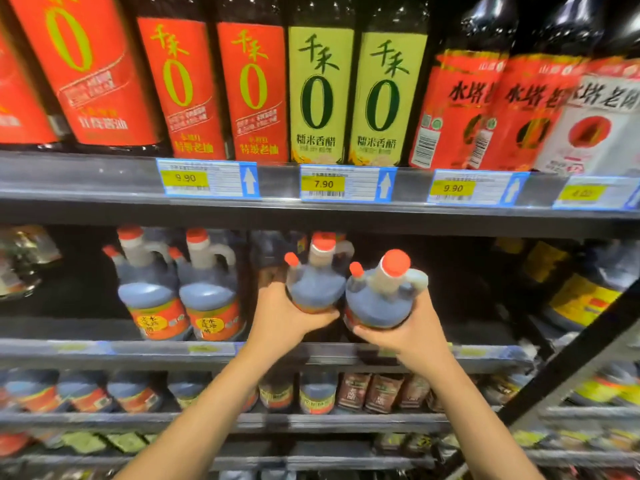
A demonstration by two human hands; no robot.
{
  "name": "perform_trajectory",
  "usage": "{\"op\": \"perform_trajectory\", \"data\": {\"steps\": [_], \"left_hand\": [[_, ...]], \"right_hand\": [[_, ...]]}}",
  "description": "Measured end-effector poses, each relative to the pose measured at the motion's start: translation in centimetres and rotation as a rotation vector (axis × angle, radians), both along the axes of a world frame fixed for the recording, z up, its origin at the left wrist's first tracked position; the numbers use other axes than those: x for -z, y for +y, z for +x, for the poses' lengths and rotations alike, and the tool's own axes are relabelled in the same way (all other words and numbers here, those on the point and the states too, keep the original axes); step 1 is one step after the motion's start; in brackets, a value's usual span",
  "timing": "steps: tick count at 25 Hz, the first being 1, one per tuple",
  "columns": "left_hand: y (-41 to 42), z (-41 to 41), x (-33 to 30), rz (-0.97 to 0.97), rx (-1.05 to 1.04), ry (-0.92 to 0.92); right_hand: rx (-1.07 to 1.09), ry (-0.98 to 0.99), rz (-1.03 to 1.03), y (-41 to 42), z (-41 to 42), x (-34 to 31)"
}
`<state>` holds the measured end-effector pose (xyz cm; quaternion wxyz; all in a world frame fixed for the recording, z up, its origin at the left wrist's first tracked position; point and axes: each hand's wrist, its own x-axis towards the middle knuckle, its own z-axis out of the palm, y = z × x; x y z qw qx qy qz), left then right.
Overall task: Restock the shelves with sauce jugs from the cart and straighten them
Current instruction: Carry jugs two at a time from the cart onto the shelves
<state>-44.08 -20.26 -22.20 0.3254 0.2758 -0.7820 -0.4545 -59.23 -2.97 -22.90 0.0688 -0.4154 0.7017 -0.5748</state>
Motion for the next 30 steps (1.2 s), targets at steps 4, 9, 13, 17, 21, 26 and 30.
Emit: {"op": "perform_trajectory", "data": {"steps": [4, 9, 13, 17, 21, 26, 30], "left_hand": [[-0.2, -2.1, -0.1, -0.062, -0.087, -0.058], [-0.8, -2.7, 1.7, -0.116, -0.132, -0.153], [-0.7, -2.3, 1.3, -0.313, -0.16, -0.379], [-0.5, -2.9, -0.1, -0.514, -0.251, -0.695], [-0.6, -3.8, -1.2, -0.498, -0.244, -0.696], [-1.6, -4.9, -2.0, -0.374, -0.187, -0.777], [-1.6, -4.9, -1.3, -0.3, -0.161, -0.71]], "right_hand": [[0.006, -0.014, 0.058, -0.5, -1.5, -0.5], [0.032, -0.103, 0.133, -0.9, -2.8, 1.0], [0.028, -0.12, 0.237, -1.0, -3.5, 0.6], [0.064, -0.092, 0.297, -0.5, -3.4, 0.7], [0.129, -0.048, 0.303, -0.1, -3.0, 1.0], [0.155, -0.039, 0.3, 0.1, -2.5, 1.0], [0.176, -0.106, 0.26, 0.7, -1.5, 1.5]]}}
